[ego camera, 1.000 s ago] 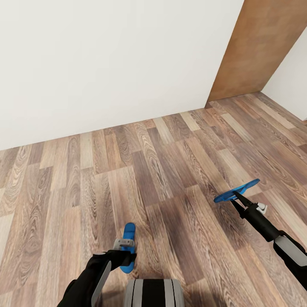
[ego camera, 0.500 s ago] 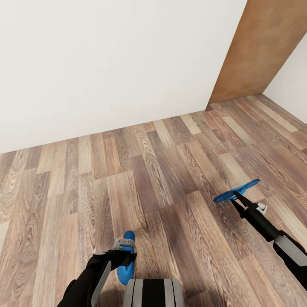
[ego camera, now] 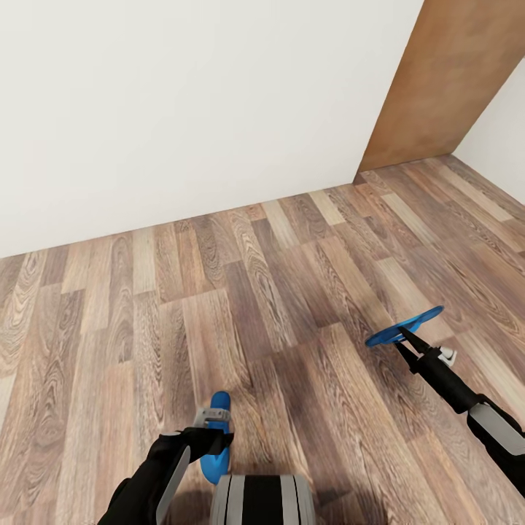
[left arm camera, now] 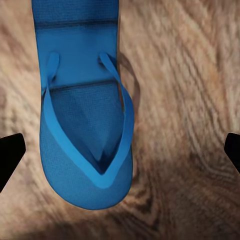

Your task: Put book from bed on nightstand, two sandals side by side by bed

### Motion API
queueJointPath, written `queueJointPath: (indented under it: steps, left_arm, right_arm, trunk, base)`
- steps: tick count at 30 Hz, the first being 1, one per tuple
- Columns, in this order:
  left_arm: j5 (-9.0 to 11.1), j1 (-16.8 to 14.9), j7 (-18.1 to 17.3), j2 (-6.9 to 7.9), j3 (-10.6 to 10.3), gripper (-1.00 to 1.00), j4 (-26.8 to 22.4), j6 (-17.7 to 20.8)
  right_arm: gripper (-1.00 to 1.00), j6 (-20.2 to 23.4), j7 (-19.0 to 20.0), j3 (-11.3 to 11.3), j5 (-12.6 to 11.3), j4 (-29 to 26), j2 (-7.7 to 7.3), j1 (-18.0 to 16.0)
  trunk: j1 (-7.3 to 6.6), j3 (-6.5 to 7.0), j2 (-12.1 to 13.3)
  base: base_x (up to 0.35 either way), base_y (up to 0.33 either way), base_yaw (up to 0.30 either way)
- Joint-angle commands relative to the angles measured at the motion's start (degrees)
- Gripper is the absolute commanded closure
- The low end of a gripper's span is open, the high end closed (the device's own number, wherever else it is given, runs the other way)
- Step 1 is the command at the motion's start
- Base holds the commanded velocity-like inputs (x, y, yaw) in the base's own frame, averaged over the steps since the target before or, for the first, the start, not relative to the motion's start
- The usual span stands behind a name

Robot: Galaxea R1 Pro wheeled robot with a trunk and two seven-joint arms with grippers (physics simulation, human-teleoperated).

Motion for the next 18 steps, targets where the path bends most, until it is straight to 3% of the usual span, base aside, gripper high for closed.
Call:
queueJointPath:
  steps: [1, 6, 18]
  left_arm:
    - [0.13, -0.01, -0.06, -0.01, 0.02, -1.00, -0.07, 0.32]
    - [0.10, -0.01, -0.01, -0.01, 0.02, -1.00, -0.07, 0.32]
    - [0.04, -0.01, 0.37, -0.01, 0.02, -1.00, -0.07, -0.81]
  right_arm:
    - [1.00, 0.45, 0.14, 0.26, -0.65, 0.04, -0.06, -0.06]
    - [1.00, 0.45, 0.14, 0.26, -0.65, -0.04, -0.05, -0.06]
    - [1.00, 0.41, 0.15, 0.26, -0.65, -0.22, -0.05, -0.06]
  trunk:
    - [0.01, -0.26, -0.03]
    - [0.14, -1.37, -0.10]
    - [0.14, -1.37, -0.10]
  base:
    - [0.000, 0.000, 0.000]
    - [0.000, 0.000, 0.000]
    - [0.000, 0.000, 0.000]
